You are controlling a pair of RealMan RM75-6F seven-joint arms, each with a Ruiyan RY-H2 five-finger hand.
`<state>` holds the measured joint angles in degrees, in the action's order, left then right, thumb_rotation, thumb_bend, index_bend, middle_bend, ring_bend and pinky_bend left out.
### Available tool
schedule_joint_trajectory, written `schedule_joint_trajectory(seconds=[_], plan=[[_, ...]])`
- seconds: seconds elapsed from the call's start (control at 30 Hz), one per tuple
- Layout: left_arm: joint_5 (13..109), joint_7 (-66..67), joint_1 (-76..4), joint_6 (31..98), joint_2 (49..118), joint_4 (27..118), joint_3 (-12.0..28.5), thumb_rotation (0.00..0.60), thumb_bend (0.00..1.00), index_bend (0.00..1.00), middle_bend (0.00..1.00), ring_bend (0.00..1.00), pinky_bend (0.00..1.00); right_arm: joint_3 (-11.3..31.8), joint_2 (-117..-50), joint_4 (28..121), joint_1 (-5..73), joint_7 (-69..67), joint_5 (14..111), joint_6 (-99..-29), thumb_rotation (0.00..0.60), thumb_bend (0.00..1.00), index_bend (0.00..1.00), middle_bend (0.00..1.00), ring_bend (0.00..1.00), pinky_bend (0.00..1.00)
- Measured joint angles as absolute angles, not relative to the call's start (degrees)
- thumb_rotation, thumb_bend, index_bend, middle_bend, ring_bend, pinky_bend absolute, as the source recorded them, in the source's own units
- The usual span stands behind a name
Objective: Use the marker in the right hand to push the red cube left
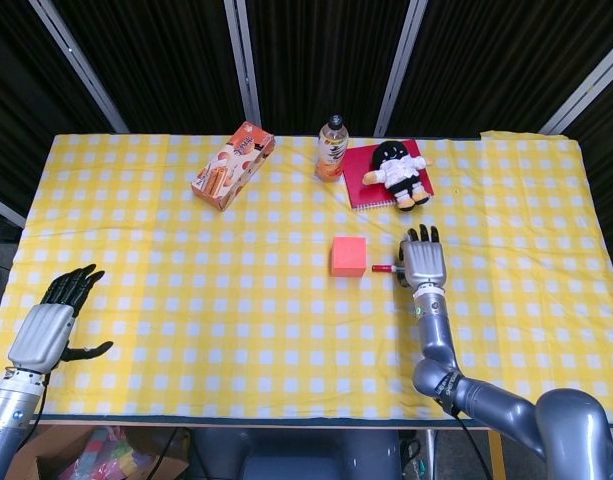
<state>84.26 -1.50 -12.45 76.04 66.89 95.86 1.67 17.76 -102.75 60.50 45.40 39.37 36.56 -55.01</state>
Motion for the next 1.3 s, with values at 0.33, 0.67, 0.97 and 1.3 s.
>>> schedule_joint_trajectory(seconds=[0.33,0.67,0.97,1.3], plan=[[84.4,-1.8,-12.4,76.2,66.9,95.9,1.7,0.600,0.00,0.00,0.00,0.00,0.00,17.1,-103.3,59.9,45.0,38.4,37.5,-54.8,0.600,0.55,0.60,0.20,0.00,0.00],[84.3,-2.0,-12.4,76.1,66.8,96.0,1.7,0.600,0.00,0.00,0.00,0.00,0.00,17.4,-101.6,63.2,44.7,37.7,38.9,-56.4,0.600,0.55,0.60,0.20,0.00,0.00],[84.6,-2.0,-12.4,76.5,66.8,95.9,1.7,0.600,0.00,0.00,0.00,0.00,0.00,18.5,-96.4,69.5,43.8,38.7,39.1,-59.7,0.600,0.55,0.60,0.20,0.00,0.00],[84.9,-1.8,-12.3,76.8,66.9,96.1,1.6,0.600,0.00,0.00,0.00,0.00,0.00,18.1,-93.3,74.2,42.4,39.7,38.1,-61.9,0.600,0.55,0.60,0.20,0.00,0.00]])
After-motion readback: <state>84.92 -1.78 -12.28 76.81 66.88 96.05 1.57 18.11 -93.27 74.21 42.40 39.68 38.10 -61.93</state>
